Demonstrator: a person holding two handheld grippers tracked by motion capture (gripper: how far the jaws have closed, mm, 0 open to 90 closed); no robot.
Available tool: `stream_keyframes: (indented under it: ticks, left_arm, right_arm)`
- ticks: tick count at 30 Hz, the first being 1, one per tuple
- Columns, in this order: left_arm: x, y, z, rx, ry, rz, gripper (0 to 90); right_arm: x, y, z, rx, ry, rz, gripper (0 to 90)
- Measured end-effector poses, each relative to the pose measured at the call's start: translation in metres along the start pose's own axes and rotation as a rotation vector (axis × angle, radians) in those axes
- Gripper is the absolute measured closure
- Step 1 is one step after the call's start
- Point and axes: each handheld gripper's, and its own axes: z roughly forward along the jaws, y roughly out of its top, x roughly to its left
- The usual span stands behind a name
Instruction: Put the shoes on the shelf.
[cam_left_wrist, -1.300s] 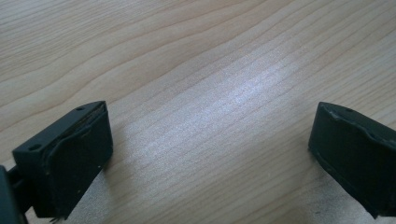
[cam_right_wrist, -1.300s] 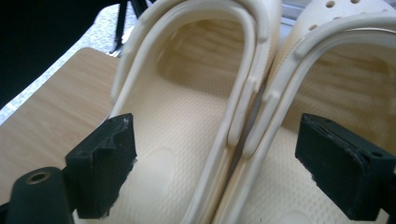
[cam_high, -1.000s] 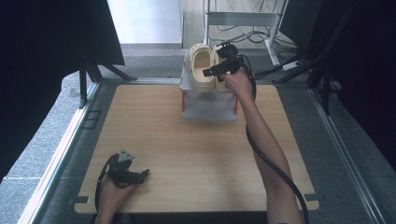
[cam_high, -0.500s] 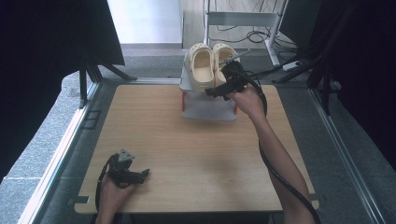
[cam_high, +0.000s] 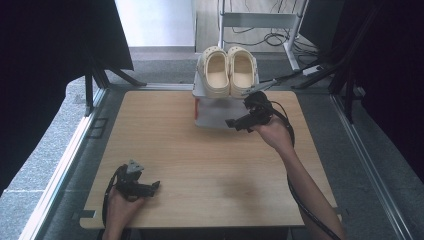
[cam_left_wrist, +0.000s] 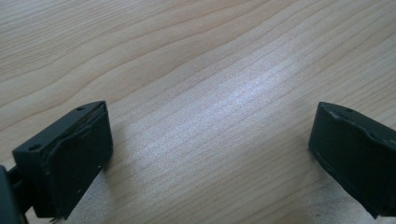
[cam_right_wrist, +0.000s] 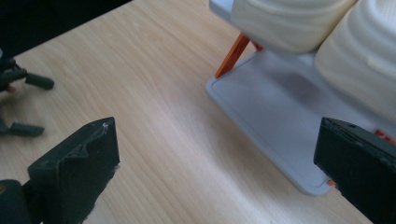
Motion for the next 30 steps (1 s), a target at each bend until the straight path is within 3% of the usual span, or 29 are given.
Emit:
stream_keyframes:
  ticks: [3,15,30]
  left_arm:
    - [0.0,0.0,0.0,0.001,-0.001,0.0,0.0]
    - [-0.001,0.0,0.0,0.0,0.004,-0.005,0.0]
    - [-0.001,0.0,0.0,0.003,0.006,-0.005,0.0]
  right_arm:
    - [0.0,-0.01,-0.001,0.0,-0.003,-0.01,0.0]
    - [-0.004,-0.054,-0.005,0.003,-0.001,0.03,0.0]
    - [-0.004,-0.112,-0.019,-0.003,-0.031,0.047,0.0]
